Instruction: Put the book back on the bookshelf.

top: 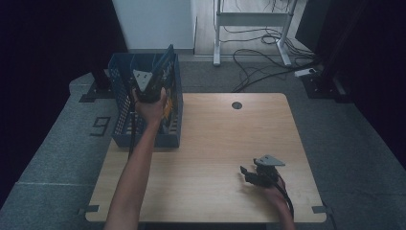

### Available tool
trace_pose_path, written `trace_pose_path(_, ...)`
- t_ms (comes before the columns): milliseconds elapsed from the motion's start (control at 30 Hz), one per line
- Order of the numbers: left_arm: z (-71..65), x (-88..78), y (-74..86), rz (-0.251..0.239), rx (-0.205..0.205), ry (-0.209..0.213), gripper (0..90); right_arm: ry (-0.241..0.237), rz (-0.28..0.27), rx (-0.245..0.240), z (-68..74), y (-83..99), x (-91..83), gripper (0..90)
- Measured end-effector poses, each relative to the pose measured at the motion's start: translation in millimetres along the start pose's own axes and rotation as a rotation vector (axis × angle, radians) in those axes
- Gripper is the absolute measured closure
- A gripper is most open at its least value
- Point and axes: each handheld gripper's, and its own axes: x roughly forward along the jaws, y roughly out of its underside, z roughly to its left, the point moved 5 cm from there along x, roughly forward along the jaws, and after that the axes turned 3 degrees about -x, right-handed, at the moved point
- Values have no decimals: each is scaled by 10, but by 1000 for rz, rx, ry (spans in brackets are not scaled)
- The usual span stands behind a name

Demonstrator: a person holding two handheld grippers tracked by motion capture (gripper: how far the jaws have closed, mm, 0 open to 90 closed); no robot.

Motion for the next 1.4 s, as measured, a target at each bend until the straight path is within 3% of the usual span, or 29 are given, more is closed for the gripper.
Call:
trace_pose_path(133, -37, -13, 154, 14, 4, 6, 818, -6, -1, 5, 1, 1, -3, 312)
trace_pose_path(300, -79, -112, 221, 22, 25, 26, 800, -5, 3, -4, 13, 3, -3, 313)
trace_pose_path(533, -155, -238, 290, 48, 55, 73, 673, -6, 9, -14, 42, 7, 0, 312)
trace_pose_path(1000, -86, -294, 436, 164, -25, 129, 431, -13, 9, -2, 38, 8, -3, 310)
trace_pose_path(1400, -77, -398, 465, 202, -22, 166, 350, -15, 13, 2, 37, 13, -5, 307)
